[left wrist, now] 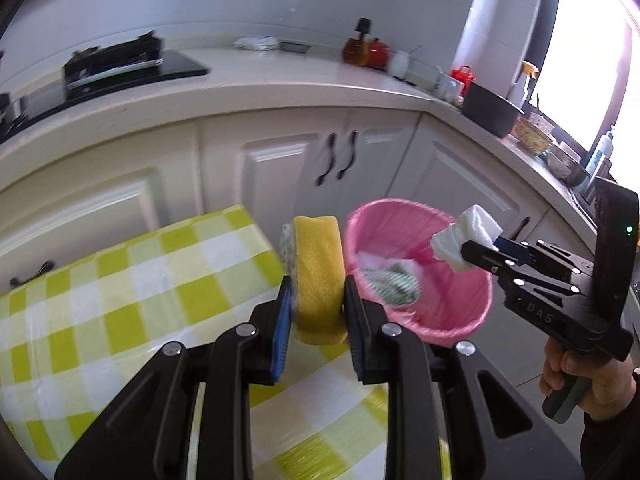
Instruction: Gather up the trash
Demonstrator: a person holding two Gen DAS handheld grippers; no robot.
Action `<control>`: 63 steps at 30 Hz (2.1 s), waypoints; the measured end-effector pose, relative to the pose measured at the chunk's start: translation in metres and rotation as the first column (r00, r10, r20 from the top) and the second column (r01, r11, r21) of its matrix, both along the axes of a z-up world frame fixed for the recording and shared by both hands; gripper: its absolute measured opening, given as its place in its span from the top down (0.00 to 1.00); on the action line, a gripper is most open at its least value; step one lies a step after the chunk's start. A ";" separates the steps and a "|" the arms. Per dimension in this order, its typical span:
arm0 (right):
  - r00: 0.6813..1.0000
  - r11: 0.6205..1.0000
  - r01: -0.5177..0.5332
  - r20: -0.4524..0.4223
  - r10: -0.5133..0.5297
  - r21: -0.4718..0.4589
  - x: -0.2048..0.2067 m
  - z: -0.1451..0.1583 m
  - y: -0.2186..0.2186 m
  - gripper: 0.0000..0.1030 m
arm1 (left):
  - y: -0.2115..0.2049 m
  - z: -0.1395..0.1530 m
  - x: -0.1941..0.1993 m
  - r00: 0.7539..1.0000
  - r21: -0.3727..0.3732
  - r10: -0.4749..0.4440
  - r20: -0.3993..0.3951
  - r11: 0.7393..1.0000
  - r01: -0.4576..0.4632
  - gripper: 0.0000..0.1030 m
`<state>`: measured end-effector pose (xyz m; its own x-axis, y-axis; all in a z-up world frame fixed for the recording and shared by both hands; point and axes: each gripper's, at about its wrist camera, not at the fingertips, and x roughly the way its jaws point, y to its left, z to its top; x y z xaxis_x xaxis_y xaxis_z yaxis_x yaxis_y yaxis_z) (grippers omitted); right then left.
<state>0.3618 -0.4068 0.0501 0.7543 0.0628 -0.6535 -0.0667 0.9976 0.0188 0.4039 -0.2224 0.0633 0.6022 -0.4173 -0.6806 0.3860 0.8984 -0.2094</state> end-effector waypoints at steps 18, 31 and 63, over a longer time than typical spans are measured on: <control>0.996 0.997 0.083 -0.018 -0.083 -0.001 0.038 -0.016 -0.086 0.46 | -0.120 -0.011 0.071 0.997 0.014 -0.062 -0.046 0.998 0.063 0.64; 0.992 0.992 0.123 0.016 -0.124 0.018 -0.010 -0.009 -0.085 0.44 | -0.080 0.000 0.012 0.999 0.019 -0.027 0.020 0.999 0.027 0.42; 0.986 0.986 0.137 0.083 -0.146 0.100 -0.179 -0.023 -0.028 0.18 | -0.017 -0.012 -0.145 0.997 -0.001 0.001 0.083 1.000 -0.001 0.07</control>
